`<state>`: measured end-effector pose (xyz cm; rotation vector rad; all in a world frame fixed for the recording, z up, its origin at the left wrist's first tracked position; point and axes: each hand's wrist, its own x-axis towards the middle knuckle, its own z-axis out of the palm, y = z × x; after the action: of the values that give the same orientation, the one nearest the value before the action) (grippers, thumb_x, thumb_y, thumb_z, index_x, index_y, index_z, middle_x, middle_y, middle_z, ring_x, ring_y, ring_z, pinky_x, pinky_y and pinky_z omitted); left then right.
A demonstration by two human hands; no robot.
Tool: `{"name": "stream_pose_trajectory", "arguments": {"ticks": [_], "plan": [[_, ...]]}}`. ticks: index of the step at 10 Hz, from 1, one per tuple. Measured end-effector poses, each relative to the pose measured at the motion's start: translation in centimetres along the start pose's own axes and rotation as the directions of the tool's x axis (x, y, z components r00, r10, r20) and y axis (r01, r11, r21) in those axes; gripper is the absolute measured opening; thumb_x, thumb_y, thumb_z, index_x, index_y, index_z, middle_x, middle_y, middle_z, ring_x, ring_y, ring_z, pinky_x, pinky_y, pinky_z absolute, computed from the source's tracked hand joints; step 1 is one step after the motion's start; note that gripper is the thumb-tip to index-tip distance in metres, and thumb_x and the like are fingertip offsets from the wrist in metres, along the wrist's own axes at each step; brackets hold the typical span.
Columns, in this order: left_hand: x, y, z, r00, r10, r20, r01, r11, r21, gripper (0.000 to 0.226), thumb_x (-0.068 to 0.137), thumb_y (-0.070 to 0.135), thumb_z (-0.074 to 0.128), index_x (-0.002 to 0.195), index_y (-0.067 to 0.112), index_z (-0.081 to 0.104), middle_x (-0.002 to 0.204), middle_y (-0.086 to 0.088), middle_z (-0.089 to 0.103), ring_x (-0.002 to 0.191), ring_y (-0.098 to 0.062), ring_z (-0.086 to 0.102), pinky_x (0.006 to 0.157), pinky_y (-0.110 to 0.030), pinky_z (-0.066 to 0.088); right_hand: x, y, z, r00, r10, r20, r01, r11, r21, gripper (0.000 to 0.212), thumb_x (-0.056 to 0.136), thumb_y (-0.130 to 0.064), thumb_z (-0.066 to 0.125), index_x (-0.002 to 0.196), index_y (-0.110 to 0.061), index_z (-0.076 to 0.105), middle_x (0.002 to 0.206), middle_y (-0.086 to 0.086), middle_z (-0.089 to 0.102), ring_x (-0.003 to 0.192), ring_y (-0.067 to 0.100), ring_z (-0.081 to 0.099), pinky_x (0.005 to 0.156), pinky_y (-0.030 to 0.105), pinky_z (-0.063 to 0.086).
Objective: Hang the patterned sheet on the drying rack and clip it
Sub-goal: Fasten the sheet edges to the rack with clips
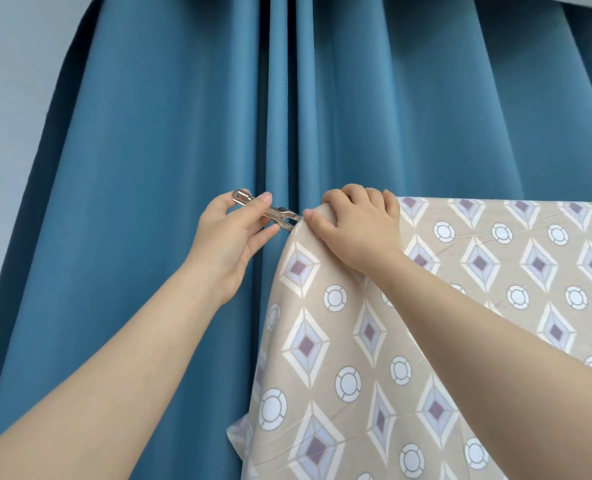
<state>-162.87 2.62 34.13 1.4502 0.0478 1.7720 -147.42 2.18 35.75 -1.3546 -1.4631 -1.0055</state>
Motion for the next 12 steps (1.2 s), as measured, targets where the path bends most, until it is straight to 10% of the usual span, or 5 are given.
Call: {"name": "stream_pose_trajectory", "arguments": {"ticks": [2,7,12], "plan": [[-0.5,-0.5,-0.1,0.997,0.066,-0.039,-0.063,0.996,0.067,0.029,0.088,0.012,0.061,0.111,0.009,0.044,0.095,-0.004,0.063,0.1,-0.018,0.064,0.088,-0.03,0.053,-0.1,0.2,-0.2,1.0,0.002,0.006,-0.002,1.0,0.003,0.046,0.091,-0.056,0.032,0.121,-0.026,0.051,0.13,-0.003,0.045,0.127,0.021,0.032,0.113,0.04,0.007],[-1.1,-0.2,-0.8,0.959,0.211,-0.19,-0.165,0.959,0.231,0.025,0.08,0.025,0.07,0.082,0.015,0.048,0.086,-0.006,0.068,0.081,-0.017,0.071,0.075,-0.03,0.058,-0.1,0.2,-0.1,1.0,-0.002,0.016,0.002,1.0,0.004,0.047,0.092,-0.056,0.032,0.122,-0.027,0.05,0.132,-0.003,0.044,0.128,0.021,0.03,0.113,0.04,0.004],[-0.1,1.0,-1.5,0.977,-0.04,-0.21,0.055,0.996,0.066,0.021,0.085,0.029,0.065,0.079,0.012,0.054,0.08,-0.009,0.066,0.058,-0.014,0.07,0.059,-0.028,0.059,-0.2,0.1,-0.1,1.0,0.001,0.018,-0.001,1.0,0.013,0.047,0.092,-0.056,0.032,0.123,-0.026,0.05,0.132,-0.003,0.044,0.129,0.021,0.03,0.114,0.04,0.003]]}}
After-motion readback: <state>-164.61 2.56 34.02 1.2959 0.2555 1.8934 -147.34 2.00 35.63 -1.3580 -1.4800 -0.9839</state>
